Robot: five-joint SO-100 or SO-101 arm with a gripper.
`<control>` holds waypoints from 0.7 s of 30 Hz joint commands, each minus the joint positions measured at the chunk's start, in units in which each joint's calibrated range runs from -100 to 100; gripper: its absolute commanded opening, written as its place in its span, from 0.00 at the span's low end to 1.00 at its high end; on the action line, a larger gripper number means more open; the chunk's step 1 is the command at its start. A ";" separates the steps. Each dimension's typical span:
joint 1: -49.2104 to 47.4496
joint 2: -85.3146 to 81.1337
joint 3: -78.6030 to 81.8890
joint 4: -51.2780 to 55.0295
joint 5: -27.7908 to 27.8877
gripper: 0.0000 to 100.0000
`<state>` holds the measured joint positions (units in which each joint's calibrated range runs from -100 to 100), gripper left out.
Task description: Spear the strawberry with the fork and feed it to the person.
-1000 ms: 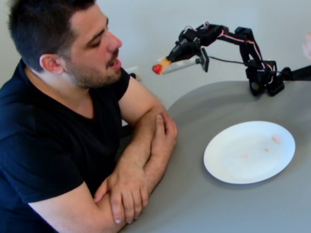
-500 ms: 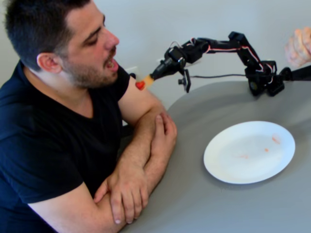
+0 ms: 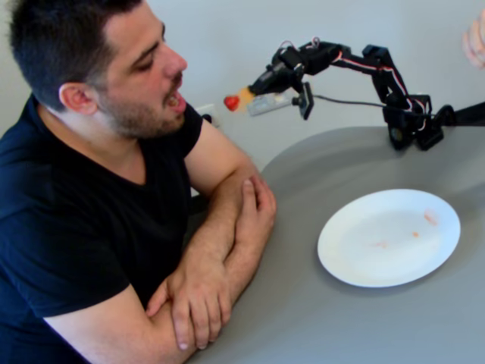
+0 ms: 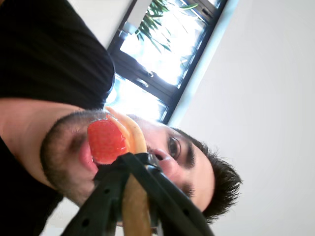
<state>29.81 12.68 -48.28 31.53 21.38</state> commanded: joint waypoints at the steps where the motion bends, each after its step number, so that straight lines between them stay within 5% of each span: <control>1: -0.11 -2.99 -3.39 -2.11 1.59 0.01; 21: 4.22 8.03 -6.36 -12.04 3.85 0.01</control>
<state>33.67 21.45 -51.81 21.58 25.03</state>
